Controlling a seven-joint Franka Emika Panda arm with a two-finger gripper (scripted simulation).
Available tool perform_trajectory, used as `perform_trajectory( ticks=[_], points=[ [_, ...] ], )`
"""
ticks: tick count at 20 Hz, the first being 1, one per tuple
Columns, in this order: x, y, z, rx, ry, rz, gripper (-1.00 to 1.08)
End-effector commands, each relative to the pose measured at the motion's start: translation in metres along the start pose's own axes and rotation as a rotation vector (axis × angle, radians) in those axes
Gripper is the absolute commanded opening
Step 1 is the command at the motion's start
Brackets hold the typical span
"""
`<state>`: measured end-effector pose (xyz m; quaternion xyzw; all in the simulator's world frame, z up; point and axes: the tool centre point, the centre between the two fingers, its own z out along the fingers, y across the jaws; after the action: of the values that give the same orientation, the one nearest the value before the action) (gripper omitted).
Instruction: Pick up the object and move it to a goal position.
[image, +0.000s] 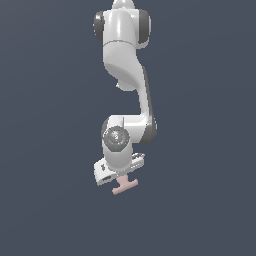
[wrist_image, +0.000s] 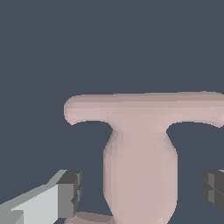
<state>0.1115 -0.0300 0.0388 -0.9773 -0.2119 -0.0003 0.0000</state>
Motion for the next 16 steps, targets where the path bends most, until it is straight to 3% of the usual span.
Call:
perform_trajectory(
  ticks=[1,8,9,16],
  points=[
    [-0.0006,-0.0004,0.0136,0.0,-0.001,-0.001,1.0],
    [0.0008,0.0003,0.0216,0.0,-0.001,-0.002,1.0],
    [0.0008,0.0003,0.0216,0.0,-0.001,-0.002,-1.0],
    [0.0008,0.0003,0.0216,0.0,-0.001,-0.002,-1.0]
  ],
)
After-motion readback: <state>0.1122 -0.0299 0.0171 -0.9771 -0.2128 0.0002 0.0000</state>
